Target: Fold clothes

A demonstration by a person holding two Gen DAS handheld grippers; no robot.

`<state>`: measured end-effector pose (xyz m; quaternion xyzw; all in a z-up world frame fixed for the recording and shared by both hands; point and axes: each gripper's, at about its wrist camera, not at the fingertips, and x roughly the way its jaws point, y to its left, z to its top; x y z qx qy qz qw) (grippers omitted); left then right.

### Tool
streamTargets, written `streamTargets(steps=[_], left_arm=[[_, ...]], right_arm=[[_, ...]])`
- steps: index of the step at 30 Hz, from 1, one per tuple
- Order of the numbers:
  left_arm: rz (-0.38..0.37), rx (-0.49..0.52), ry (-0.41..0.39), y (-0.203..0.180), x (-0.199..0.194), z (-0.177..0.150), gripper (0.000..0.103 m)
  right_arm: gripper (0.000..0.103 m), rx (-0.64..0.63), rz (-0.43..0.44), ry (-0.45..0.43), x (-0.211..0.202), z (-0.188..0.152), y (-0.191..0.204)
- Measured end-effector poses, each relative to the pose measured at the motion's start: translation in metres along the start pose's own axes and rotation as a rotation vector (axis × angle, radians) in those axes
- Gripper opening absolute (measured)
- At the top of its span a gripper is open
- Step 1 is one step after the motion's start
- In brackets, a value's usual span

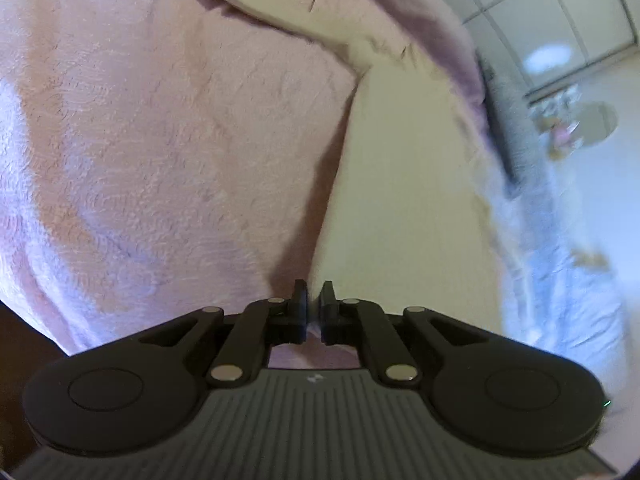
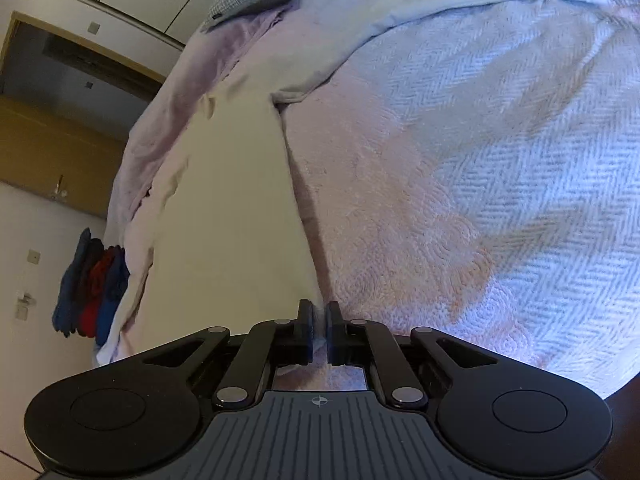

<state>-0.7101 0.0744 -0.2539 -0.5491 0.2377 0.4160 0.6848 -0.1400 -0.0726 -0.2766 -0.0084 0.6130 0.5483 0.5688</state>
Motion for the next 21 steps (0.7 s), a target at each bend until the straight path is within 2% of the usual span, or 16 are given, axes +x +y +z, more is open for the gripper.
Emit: streamTargets(steps=[4, 7, 9, 11, 12, 14, 17, 19, 21], left_arm=[[0.172, 0.232, 0.044, -0.022, 0.027, -0.012, 0.007], [0.251, 0.299, 0.058, -0.034, 0.020, -0.012, 0.010], [0.315, 0.326, 0.061, -0.045, 0.005, -0.009, 0.011], [0.367, 0.372, 0.027, -0.061, -0.012, -0.005, 0.009], [0.375, 0.400, -0.005, -0.065, -0.022, -0.009, 0.010], [0.330, 0.431, -0.046, -0.083, -0.011, 0.001, 0.010], [0.296, 0.444, -0.055, -0.094, 0.025, 0.005, 0.012], [0.333, 0.421, 0.004, -0.084, 0.051, -0.001, 0.013], [0.375, 0.370, 0.067, -0.072, 0.050, -0.016, 0.013]], right_arm=[[0.004, -0.008, -0.117, 0.058, 0.021, -0.011, -0.007], [0.007, -0.158, -0.220, 0.082, 0.023, -0.013, 0.015], [0.023, -0.284, -0.311, 0.056, 0.011, -0.013, 0.039], [0.025, -0.384, -0.362, -0.007, -0.002, -0.012, 0.061], [0.025, -0.417, -0.350, -0.039, -0.004, -0.011, 0.070], [0.026, -0.476, -0.328, -0.088, -0.001, -0.010, 0.086], [0.026, -0.535, -0.313, -0.083, 0.030, -0.020, 0.095], [0.026, -0.563, -0.343, -0.019, 0.050, -0.036, 0.089], [0.025, -0.551, -0.390, 0.082, 0.058, -0.053, 0.071]])
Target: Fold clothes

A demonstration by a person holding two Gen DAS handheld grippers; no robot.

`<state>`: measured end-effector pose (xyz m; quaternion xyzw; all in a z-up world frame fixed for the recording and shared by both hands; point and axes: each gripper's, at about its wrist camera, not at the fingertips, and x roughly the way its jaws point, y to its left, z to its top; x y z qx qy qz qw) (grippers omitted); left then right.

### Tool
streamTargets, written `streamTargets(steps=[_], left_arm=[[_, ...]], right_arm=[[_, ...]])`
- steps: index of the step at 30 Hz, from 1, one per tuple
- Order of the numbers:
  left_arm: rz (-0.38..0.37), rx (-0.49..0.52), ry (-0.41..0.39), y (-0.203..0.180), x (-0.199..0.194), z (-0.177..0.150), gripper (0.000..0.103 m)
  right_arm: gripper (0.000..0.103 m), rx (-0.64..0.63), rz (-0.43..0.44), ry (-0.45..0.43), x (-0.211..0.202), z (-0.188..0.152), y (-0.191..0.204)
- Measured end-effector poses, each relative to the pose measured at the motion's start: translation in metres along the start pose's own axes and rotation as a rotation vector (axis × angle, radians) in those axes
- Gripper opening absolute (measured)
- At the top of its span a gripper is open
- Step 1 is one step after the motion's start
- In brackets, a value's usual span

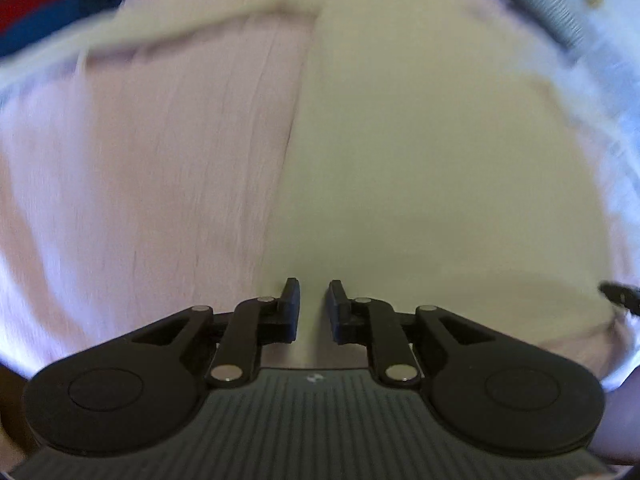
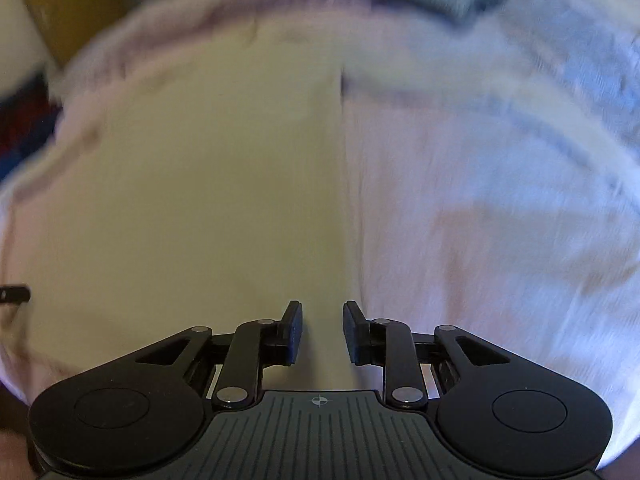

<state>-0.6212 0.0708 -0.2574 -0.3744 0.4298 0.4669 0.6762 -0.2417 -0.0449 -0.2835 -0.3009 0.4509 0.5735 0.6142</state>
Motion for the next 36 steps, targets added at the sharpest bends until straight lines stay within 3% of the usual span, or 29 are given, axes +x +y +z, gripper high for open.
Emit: streamTargets(steps=[3, 5, 10, 12, 14, 17, 21, 36], left_arm=[[0.029, -0.085, 0.091, 0.006, -0.019, -0.024, 0.013], [0.069, -0.131, 0.139, 0.003, -0.038, -0.033, 0.012], [0.118, -0.115, 0.061, -0.039, -0.105, -0.028, 0.018], [0.125, -0.082, 0.013, -0.065, -0.129, -0.020, 0.030], [0.115, -0.060, -0.035, -0.088, -0.152, -0.015, 0.037], [0.096, -0.039, -0.085, -0.115, -0.183, -0.017, 0.041], [0.089, -0.026, -0.112, -0.140, -0.213, -0.028, 0.044], [0.161, 0.039, -0.162, -0.165, -0.269, -0.048, 0.048]], right_arm=[[0.026, 0.003, -0.014, 0.131, -0.008, -0.025, -0.008], [0.026, 0.032, -0.013, 0.154, -0.028, -0.031, -0.014], [0.028, 0.049, -0.007, 0.124, -0.086, -0.016, -0.017], [0.050, 0.016, -0.015, 0.096, -0.106, 0.000, -0.010], [0.054, -0.010, -0.005, 0.026, -0.127, 0.016, 0.003], [0.057, -0.014, 0.001, -0.044, -0.166, 0.021, 0.008], [0.057, 0.010, 0.036, -0.051, -0.196, 0.019, 0.008], [0.058, -0.068, -0.023, -0.035, -0.239, 0.003, 0.026]])
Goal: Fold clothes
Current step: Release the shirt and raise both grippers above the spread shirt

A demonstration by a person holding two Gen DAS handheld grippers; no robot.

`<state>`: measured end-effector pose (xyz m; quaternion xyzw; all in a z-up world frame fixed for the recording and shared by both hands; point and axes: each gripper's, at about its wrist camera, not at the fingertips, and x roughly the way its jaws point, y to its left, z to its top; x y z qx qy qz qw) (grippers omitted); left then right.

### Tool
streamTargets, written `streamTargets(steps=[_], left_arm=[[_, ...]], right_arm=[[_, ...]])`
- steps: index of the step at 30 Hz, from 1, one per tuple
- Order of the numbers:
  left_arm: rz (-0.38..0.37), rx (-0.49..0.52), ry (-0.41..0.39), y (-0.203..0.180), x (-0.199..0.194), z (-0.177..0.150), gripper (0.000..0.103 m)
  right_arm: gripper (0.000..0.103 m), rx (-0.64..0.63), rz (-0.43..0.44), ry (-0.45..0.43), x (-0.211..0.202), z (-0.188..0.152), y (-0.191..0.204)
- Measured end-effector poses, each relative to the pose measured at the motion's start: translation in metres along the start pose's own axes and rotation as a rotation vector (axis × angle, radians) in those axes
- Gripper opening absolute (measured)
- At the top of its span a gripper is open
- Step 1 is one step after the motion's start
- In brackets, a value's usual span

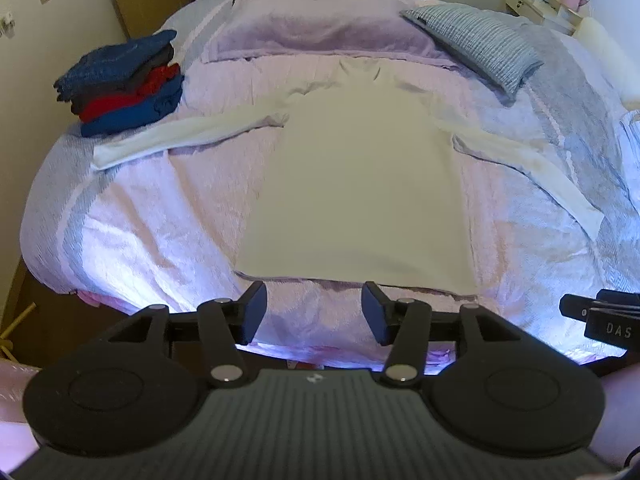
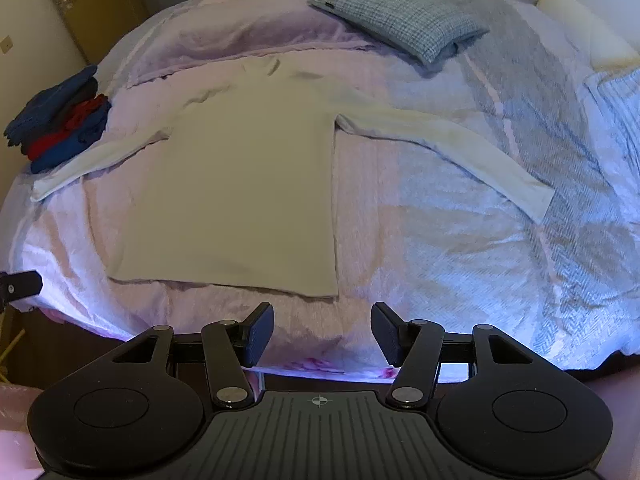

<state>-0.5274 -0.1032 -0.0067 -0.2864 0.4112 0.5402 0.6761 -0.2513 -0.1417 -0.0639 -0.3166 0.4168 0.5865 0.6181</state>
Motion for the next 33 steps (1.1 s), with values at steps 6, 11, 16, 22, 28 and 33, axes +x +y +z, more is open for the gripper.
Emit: streamTargets(steps=[6, 11, 16, 22, 28, 33], left_arm=[[-0.003, 0.018, -0.005, -0.004, -0.007, 0.001, 0.049], [-0.009, 0.020, 0.008, -0.007, -0.009, -0.003, 0.050], [-0.013, 0.019, 0.014, -0.012, -0.009, -0.005, 0.050], [-0.014, 0.030, 0.009, -0.018, -0.011, -0.004, 0.050], [-0.014, 0.038, -0.011, -0.023, -0.013, 0.001, 0.053], [-0.019, 0.023, -0.019, -0.018, -0.010, 0.007, 0.054]], right_arm=[[0.058, -0.016, 0.002, 0.002, -0.010, -0.005, 0.000], [0.058, -0.019, 0.000, 0.017, -0.014, -0.009, -0.003], [0.058, -0.022, -0.003, 0.027, -0.015, -0.012, -0.004], [0.058, -0.011, -0.002, 0.024, -0.017, -0.011, -0.008], [0.058, -0.009, 0.003, 0.010, -0.020, -0.007, -0.009], [0.058, -0.020, 0.006, -0.003, -0.020, 0.002, -0.008]])
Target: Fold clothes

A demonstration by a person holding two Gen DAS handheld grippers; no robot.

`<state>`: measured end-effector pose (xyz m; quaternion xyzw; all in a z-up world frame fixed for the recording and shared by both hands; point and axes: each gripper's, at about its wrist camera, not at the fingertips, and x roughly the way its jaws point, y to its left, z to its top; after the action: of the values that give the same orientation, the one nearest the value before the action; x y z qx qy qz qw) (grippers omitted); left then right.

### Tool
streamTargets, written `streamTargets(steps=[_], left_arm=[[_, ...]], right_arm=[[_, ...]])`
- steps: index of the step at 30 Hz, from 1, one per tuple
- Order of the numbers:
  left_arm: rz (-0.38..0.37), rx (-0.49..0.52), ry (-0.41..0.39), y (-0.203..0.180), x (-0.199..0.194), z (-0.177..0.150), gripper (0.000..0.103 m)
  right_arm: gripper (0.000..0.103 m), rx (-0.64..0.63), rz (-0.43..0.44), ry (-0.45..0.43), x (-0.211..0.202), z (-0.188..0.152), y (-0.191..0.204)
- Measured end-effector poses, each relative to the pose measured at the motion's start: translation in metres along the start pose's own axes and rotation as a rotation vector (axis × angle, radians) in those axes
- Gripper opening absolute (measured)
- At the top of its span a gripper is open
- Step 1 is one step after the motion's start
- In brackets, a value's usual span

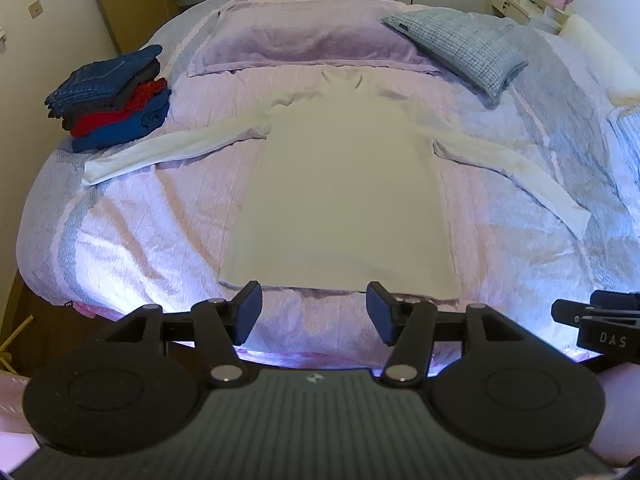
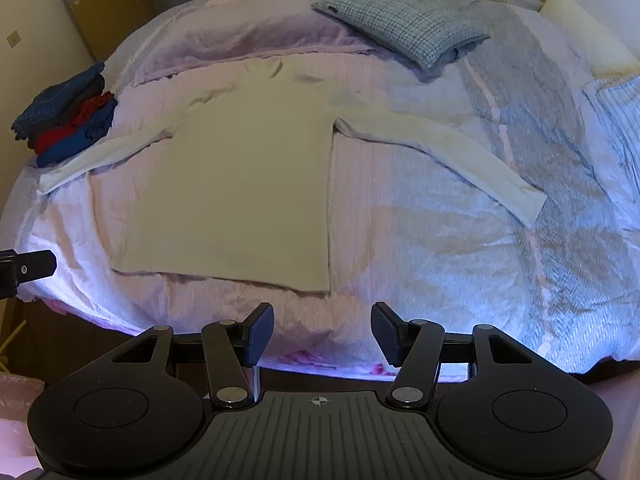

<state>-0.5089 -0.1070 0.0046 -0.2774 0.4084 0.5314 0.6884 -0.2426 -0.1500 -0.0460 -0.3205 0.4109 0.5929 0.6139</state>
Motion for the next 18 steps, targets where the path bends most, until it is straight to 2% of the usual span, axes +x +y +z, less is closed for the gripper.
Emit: streamTargets(steps=[10, 18], left_arm=[[0.004, -0.065, 0.011, 0.022, 0.034, 0.023, 0.054], [-0.015, -0.230, -0.020, 0.080, 0.090, 0.069, 0.054]], right_arm=[[0.058, -0.039, 0.005, -0.013, 0.020, 0.030, 0.009], [0.058, -0.001, 0.000, 0.003, 0.063, 0.078, 0.016]])
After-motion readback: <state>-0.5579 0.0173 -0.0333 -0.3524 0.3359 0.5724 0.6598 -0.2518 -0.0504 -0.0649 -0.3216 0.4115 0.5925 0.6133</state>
